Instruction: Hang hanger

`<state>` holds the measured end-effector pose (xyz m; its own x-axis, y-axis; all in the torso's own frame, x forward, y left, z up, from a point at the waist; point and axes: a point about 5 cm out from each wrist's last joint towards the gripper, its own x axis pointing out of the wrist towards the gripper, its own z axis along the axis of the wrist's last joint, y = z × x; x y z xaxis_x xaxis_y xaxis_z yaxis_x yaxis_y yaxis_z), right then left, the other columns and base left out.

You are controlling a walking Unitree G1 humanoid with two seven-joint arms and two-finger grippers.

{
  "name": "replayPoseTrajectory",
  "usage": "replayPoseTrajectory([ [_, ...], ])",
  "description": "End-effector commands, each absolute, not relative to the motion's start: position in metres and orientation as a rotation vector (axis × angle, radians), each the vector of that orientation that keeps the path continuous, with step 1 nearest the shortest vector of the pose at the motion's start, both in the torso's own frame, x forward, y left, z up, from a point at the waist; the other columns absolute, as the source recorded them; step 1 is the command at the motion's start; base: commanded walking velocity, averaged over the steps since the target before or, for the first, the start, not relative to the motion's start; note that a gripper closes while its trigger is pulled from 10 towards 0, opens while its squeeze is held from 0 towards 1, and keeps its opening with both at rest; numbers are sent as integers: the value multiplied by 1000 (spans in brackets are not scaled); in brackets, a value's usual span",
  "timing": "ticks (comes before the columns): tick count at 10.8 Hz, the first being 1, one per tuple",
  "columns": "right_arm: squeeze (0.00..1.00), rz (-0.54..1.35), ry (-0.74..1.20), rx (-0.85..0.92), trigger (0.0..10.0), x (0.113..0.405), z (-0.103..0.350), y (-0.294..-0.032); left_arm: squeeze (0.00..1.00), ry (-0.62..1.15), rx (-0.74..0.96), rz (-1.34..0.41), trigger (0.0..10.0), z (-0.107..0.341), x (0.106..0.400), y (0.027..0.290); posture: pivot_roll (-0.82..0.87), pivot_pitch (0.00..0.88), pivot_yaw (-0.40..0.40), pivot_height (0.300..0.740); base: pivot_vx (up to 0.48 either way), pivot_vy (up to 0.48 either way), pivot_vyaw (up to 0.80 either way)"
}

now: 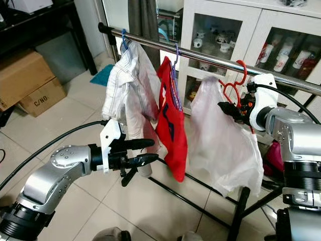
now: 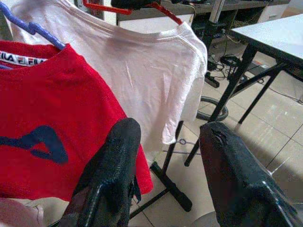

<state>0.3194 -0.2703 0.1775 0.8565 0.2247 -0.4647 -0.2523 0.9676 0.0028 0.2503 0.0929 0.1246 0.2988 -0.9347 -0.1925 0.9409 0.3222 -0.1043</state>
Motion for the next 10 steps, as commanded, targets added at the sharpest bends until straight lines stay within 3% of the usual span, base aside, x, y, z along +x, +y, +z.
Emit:
replayPoseTrajectory([
  [1,1000,246,468,-60,10000,321,181,-270,0,237,53,-1252,10000,126,251,93,-104,0,73,740,0,0,0],
  [9,1000,237,464,-55,10000,323,181,-271,0,237,53,-1252,10000,126,251,93,-104,0,73,740,0,0,0],
  [10,0,227,512,22,0,338,166,-256,0,243,58,-1253,10000,126,252,94,-85,0,66,740,0,0,0],
])
